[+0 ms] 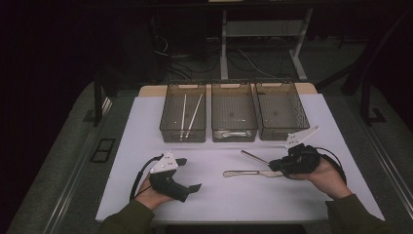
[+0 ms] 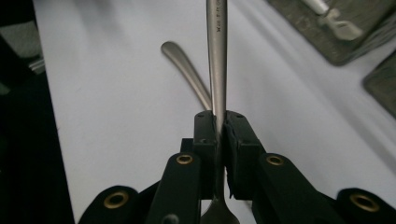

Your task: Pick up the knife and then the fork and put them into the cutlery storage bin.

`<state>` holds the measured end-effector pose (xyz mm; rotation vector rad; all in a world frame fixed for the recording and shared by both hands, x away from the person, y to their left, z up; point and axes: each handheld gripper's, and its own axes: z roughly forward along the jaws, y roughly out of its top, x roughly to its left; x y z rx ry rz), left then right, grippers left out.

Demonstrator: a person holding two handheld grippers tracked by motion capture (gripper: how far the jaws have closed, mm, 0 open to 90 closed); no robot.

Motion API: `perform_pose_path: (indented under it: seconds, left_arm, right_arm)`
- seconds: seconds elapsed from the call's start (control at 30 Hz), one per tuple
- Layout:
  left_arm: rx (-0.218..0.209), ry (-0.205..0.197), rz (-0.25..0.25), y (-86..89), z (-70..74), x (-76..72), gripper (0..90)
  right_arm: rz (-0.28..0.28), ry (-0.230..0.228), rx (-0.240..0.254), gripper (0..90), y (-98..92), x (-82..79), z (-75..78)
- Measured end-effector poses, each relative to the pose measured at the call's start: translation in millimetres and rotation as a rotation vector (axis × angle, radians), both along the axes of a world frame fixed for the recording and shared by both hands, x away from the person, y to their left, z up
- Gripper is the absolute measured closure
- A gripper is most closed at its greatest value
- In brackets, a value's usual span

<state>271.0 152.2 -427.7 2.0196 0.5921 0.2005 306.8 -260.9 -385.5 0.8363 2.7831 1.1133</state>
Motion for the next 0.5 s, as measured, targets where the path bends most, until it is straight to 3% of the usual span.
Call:
perform_pose_path:
  seconds: [0.3,0.5]
  left_arm:
    - [-0.005,0.006,0.000,2.8,-1.9,1.9,0.0]
    - [-0.005,-0.004,-0.006,4.1,-3.0,3.3,0.0]
  right_arm:
    - [-0.106,-0.050,0.073,83.7,-14.6,7.9,7.1]
    - [-0.161,-0.069,0.094,83.6,-21.4,14.0,11.4]
